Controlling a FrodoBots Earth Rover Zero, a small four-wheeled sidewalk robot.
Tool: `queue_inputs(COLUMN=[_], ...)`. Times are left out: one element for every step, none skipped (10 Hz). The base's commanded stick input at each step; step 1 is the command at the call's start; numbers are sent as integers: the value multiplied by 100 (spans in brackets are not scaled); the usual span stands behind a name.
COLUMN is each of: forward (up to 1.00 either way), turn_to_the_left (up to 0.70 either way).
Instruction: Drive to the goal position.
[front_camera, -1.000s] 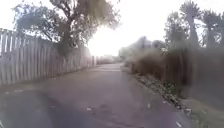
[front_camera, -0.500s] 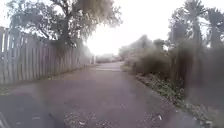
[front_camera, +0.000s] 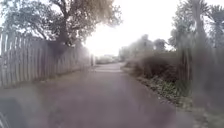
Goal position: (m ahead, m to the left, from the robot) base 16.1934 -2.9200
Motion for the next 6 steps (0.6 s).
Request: queue_inputs(forward=[70, 70, 70, 70, 70, 70], turn_to_the_left=[-14, -14, -14, -14, -14, 0])
